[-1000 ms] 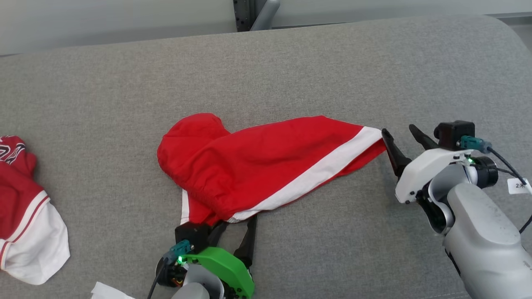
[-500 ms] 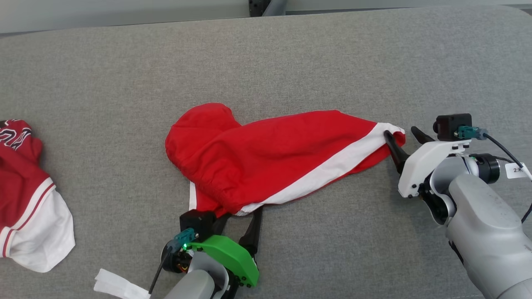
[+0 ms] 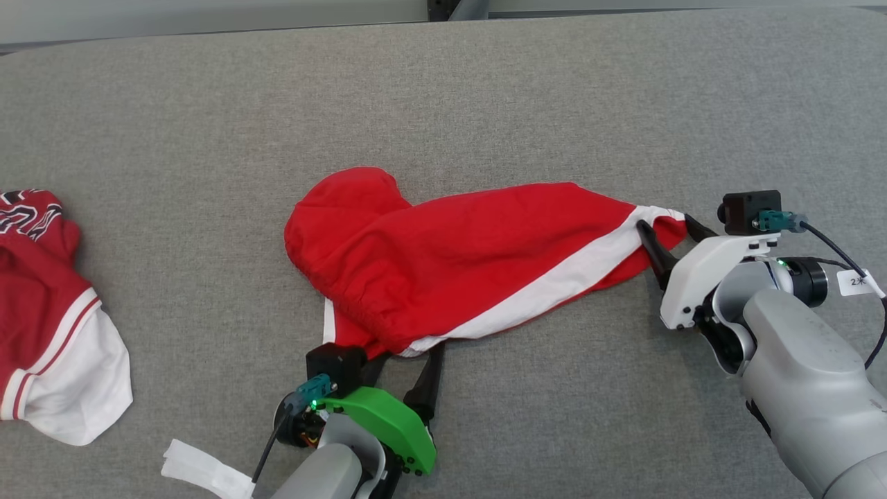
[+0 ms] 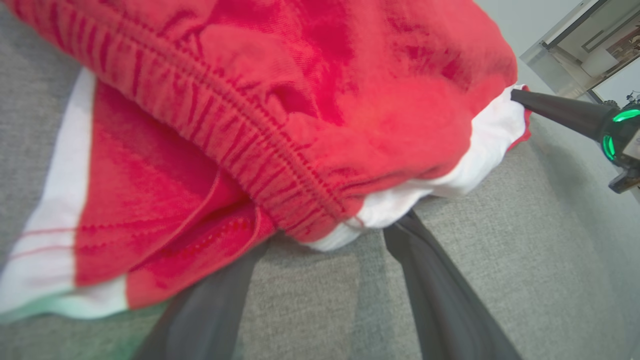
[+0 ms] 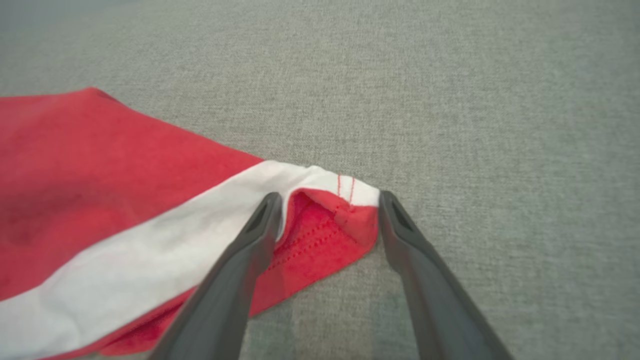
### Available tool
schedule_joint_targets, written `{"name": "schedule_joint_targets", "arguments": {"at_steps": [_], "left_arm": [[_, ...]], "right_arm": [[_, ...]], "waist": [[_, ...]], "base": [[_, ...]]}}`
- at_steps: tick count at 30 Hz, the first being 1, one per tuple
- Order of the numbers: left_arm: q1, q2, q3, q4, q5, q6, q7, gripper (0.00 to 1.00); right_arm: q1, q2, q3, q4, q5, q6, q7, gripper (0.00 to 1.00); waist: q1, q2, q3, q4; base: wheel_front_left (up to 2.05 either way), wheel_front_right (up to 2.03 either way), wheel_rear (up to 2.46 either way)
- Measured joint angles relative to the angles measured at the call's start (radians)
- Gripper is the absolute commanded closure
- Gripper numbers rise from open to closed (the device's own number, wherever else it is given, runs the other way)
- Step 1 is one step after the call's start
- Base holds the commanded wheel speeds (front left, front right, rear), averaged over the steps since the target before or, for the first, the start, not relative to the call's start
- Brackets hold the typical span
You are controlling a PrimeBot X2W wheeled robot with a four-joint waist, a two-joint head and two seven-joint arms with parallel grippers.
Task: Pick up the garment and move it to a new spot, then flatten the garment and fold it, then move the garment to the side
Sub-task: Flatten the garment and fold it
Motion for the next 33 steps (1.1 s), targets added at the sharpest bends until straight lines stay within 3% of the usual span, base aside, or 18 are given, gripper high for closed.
{"name": "schedule_joint_targets", "arguments": {"at_steps": [2,6,8,23,33], "left_arm": [[-0.002,0.0,-0.003,0.004,-0.001,-0.004,0.0,0.0],[-0.003,0.0,-0.008,0.009,-0.007,-0.005,0.0,0.0],[-0.003,0.0,-0.009,0.013,-0.008,-0.007,0.0,0.0],[0.001,0.006,0.019,0.032,-0.026,-0.014,0.001,0.0],[0.031,0.016,-0.001,-0.03,-0.037,-0.062,0.013,0.0]], "right_arm": [[-0.006,-0.001,0.011,0.008,0.012,0.0,-0.004,0.5],[-0.014,-0.003,0.032,0.019,0.033,0.0,-0.016,0.71],[-0.014,-0.005,0.041,0.023,0.042,0.0,-0.027,1.0],[-0.012,-0.042,0.134,0.016,0.134,0.0,-0.051,1.0],[-0.007,-0.067,0.183,0.015,0.167,0.0,-0.059,1.0]], "waist": [[0.0,0.0,-0.002,0.002],[0.0,0.0,-0.006,0.008],[0.0,0.0,-0.01,0.009],[0.0,0.0,-0.031,0.004],[0.0,0.0,-0.042,0.004]], "base": [[0.0,0.0,0.0],[0.0,0.0,0.0],[0.0,0.0,0.0],[0.0,0.0,0.0],[0.0,0.0,0.0]]}}
